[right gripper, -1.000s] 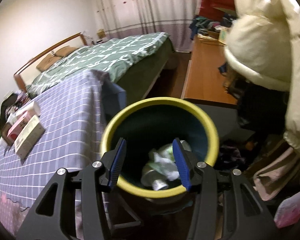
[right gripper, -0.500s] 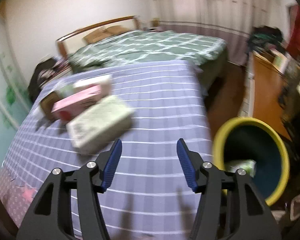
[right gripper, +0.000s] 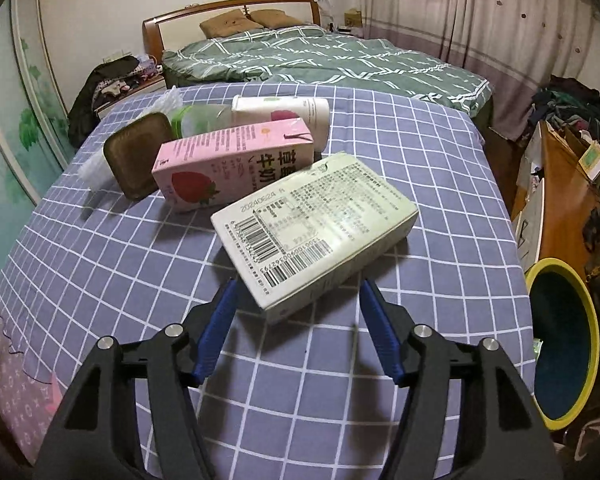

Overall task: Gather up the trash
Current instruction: 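Move the right gripper to the white barcode box and grasp it, then carry the white box with the right gripper and release it into the bin, then grasp the pink strawberry milk carton with the left gripper, then carry the pink carton with the left gripper and drop it into the bin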

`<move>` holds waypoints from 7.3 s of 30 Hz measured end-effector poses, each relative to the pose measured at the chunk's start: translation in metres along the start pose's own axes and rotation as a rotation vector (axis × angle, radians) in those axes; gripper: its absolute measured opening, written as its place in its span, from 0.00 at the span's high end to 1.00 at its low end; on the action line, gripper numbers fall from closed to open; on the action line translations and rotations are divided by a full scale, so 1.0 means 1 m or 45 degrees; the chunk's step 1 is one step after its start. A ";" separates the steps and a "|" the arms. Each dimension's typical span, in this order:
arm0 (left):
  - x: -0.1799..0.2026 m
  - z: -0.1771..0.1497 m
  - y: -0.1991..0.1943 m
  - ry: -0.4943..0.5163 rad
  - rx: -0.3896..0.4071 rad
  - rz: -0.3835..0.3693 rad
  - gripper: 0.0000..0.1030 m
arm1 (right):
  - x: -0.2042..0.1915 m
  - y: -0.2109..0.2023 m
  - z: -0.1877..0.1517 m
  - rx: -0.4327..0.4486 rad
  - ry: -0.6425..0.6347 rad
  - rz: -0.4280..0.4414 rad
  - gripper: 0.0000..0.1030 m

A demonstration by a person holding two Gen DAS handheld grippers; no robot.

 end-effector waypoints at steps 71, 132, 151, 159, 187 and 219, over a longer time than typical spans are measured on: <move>0.035 -0.003 0.019 0.032 -0.025 -0.128 0.05 | 0.058 -0.075 0.021 0.190 0.268 0.122 0.33; 0.096 0.042 0.212 0.412 -0.284 -0.339 0.05 | 0.286 -0.052 0.002 0.223 0.728 -0.235 0.28; 0.126 0.033 0.249 0.551 -0.477 -0.422 0.22 | 0.284 -0.041 0.003 0.184 0.714 -0.214 0.28; 0.143 0.026 0.248 0.586 -0.577 -0.491 0.31 | 0.290 -0.038 0.001 0.174 0.732 -0.216 0.28; 0.164 0.008 0.249 0.573 -0.769 -0.445 0.51 | 0.283 -0.035 -0.002 0.151 0.715 -0.164 0.27; 0.343 0.056 0.207 0.777 -0.541 -0.686 0.62 | 0.343 -0.113 -0.049 0.291 0.790 -0.275 0.27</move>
Point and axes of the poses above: each gripper's, at about its wrist camera, not at the fingertips, and y roughly the way its jaws point, x to its right, z to its top, the point moved 7 cm from there along y, roughly the way its jaws point, and after that the axes turned 14 degrees about y, right-handed, at the moved point
